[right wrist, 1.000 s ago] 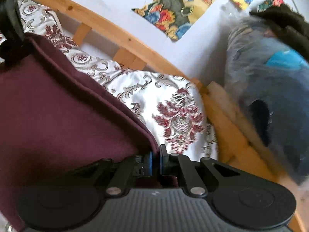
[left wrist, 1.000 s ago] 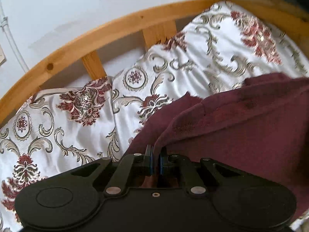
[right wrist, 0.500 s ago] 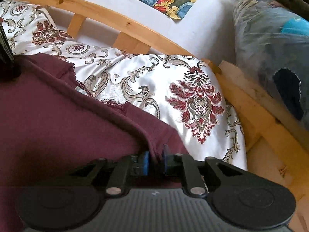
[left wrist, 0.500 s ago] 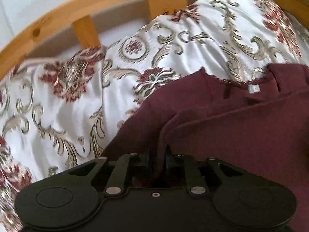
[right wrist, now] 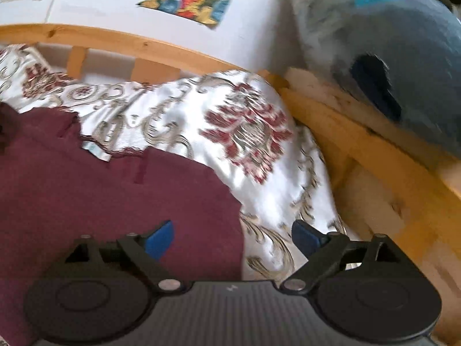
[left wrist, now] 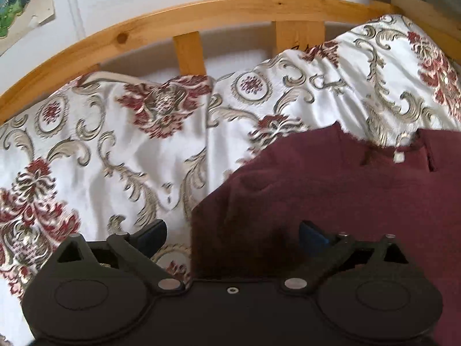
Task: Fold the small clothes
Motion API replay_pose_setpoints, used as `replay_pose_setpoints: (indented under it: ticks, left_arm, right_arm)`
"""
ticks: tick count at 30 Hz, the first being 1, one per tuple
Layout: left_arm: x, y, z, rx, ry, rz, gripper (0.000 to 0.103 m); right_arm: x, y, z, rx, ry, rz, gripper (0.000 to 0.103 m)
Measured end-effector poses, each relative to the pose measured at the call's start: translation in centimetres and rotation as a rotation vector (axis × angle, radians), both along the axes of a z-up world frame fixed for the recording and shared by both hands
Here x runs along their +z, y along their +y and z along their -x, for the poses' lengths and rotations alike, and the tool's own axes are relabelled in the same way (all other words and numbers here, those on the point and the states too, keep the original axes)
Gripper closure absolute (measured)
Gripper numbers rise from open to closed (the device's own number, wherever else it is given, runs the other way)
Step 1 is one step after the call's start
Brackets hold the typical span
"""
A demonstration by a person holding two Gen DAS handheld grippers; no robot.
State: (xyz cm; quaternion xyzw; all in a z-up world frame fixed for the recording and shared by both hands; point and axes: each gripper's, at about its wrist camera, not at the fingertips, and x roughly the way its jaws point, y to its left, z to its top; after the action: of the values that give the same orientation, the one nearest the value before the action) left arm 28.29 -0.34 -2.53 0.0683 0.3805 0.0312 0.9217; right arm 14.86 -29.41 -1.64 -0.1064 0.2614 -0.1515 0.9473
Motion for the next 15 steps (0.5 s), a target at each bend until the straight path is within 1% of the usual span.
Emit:
replay_pose_setpoints:
  ticks: [3,5,6,7,10,12,15]
  left_arm:
    - [-1.1,-0.1,-0.1,0.01,0.019,-0.097,0.005]
    - [-1.6,-0.2,-0.6,0.023,0.014,-0.15,0.005]
    - [-1.8,-0.1,-0.9,0.035,0.012,-0.162,0.005]
    - [-1.9,0.1,-1.3,0.052,0.01,-0.165,0.005]
    - [-2.2,0.9,-2.8,0.106,0.009,-0.137,0.004]
    - [-2.1,1.5,-3.9,0.143,0.008,-0.121,0.002]
    - [-1.7,2.0,-4.5,0.17,0.006,-0.077,0.002]
  right_arm:
    - [-0.3,-0.9,0.1,-0.033,0.007,-0.023,0.002]
    - [-0.6,-1.3,-0.1,-0.056,0.015,-0.031,0.001]
    - [-0.8,-1.4,-0.2,-0.066,0.022,-0.036,0.0]
    - [-1.0,-1.5,-0.3,-0.075,0.029,-0.043,0.0]
    - [-1.6,-1.6,-0.5,-0.097,0.049,-0.06,0.0]
    - [-1.8,-1.8,-0.5,-0.11,0.051,-0.084,0.0]
    - [-1.8,-2.2,-0.3,-0.124,0.041,-0.117,0.0]
